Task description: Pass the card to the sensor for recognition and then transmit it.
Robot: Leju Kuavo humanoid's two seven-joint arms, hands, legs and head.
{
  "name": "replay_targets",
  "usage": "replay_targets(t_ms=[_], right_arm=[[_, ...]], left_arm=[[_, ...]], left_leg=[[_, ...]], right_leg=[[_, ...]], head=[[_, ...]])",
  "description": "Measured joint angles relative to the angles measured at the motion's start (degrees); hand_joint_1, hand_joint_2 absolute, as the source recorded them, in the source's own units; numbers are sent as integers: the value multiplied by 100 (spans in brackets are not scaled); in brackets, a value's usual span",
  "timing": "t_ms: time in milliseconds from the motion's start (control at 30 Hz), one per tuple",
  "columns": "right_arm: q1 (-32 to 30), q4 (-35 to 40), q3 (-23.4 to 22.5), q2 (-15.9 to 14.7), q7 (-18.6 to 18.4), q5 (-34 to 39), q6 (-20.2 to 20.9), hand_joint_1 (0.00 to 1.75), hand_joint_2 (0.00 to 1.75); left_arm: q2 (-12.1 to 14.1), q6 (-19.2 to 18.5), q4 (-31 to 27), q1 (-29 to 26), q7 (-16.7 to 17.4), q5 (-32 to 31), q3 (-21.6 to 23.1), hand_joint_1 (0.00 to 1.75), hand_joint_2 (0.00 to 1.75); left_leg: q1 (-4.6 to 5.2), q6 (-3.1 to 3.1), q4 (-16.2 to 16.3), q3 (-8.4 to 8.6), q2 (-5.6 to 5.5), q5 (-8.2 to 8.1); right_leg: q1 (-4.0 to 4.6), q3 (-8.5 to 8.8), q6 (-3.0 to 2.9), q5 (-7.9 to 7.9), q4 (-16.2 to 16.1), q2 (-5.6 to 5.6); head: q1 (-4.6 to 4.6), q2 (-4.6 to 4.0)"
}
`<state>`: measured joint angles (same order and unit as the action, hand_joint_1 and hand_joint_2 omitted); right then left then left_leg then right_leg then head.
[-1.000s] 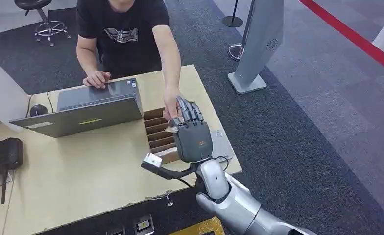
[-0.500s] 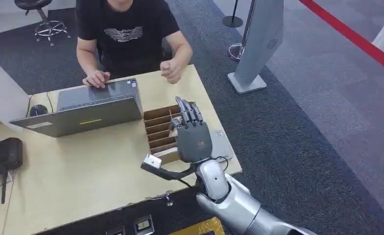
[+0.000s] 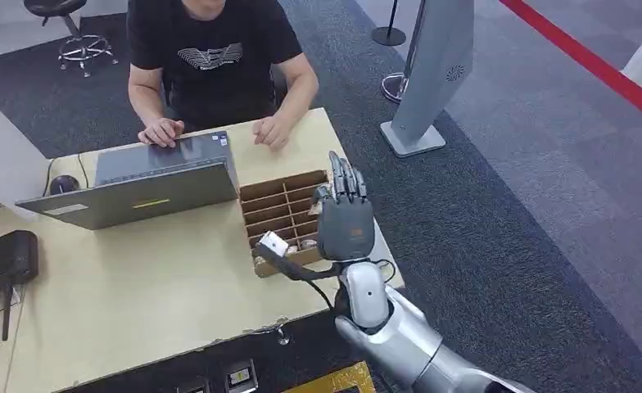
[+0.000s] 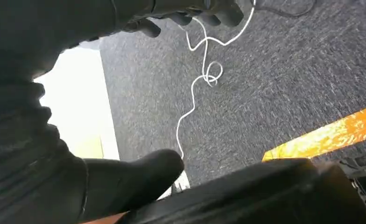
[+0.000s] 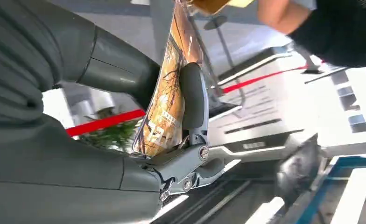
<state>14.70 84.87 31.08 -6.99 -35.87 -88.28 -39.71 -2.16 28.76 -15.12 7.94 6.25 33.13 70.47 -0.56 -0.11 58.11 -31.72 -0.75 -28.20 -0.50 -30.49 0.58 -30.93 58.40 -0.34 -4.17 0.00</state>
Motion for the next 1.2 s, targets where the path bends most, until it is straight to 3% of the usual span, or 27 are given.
replay_targets(t_ms=[267,500,1200], right_arm=[[-56,-148,-319,-245,-404,-111,0,175,175],[-171,-284,-555,-359,-225,-120,0,175,175],[-264,-1340,-523,-398,-345,-44,17,175,175]], left_arm=[[0,22,0,0,11,-15,28,0,175],[0,22,0,2,20,29,103,0,175],[-13,120,0,2,20,160,127,0,175]], left_leg=[[0,0,1,-2,3,0],[0,-2,1,-2,5,-2],[0,-2,0,-5,5,-2]], right_leg=[[-1,-2,0,0,-1,3],[0,-4,0,0,-1,4],[0,-4,0,0,-1,3]], head=[[-2,0],[0,0],[0,0]])
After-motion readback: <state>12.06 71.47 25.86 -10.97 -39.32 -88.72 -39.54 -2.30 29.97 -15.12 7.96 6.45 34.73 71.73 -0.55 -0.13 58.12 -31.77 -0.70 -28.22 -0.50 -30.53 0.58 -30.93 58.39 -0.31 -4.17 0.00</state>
